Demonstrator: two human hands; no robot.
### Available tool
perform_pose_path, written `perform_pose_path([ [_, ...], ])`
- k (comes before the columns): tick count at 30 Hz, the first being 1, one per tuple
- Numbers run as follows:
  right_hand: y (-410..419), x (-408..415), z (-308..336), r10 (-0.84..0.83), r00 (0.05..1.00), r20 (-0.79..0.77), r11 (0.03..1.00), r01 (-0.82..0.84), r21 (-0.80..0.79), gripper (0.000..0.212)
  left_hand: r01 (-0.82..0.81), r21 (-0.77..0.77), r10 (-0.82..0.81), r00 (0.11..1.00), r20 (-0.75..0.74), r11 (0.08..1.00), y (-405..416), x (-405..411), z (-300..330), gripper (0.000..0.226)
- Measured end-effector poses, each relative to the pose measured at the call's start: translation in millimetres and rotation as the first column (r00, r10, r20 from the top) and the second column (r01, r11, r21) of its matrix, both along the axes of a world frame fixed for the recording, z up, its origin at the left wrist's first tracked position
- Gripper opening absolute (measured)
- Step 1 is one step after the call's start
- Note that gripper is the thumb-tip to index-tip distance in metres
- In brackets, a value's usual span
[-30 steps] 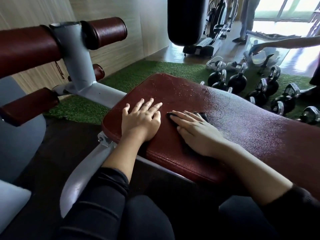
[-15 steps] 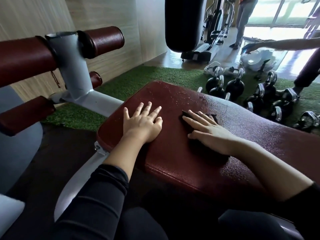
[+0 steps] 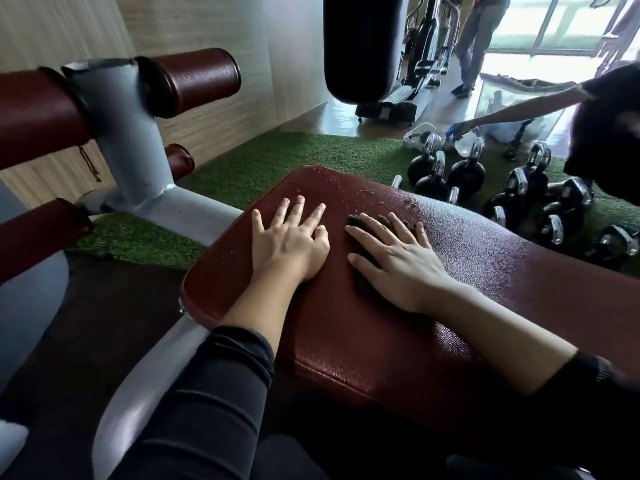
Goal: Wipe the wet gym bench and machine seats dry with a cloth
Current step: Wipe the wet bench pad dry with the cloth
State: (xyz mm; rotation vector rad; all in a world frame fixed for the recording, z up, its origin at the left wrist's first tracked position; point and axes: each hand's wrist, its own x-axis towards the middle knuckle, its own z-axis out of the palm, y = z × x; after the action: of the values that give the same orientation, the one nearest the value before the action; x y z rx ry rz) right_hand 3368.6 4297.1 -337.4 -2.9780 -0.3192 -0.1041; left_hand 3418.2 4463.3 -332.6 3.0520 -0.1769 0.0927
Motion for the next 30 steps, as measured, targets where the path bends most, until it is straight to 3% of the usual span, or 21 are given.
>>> perform_pose_path([
  [10, 2.0, 105.6, 4.4, -0.108, 0.982, 0.156, 0.994, 0.103, 0.036, 0.052, -0.02, -0.002, 0.02, 0.999, 0.026, 1.0, -0.7, 5.8, -0.4, 0.05],
  [17, -54.8, 98.1, 3.7, -0.255, 0.961, 0.107, 0.966, 0.249, 0.07, 0.047, -0.006, -0.041, 0.007, 1.0, 0.028, 0.999, -0.3, 3.4, -2.0, 0.05],
  [24, -30.2, 29.4, -5.3, -0.211, 0.977, 0.044, 0.977, 0.211, 0.008, 0.053, -0.002, -0.042, 0.003, 0.999, 0.042, 0.999, -1.8, 4.3, -3.7, 0.051],
  [30, 13.1, 79.3, -3.8, -0.133, 0.983, 0.127, 0.991, 0.128, 0.048, 0.053, -0.012, -0.02, 0.012, 0.999, 0.035, 1.0, -1.1, 5.8, -2.2, 0.051],
])
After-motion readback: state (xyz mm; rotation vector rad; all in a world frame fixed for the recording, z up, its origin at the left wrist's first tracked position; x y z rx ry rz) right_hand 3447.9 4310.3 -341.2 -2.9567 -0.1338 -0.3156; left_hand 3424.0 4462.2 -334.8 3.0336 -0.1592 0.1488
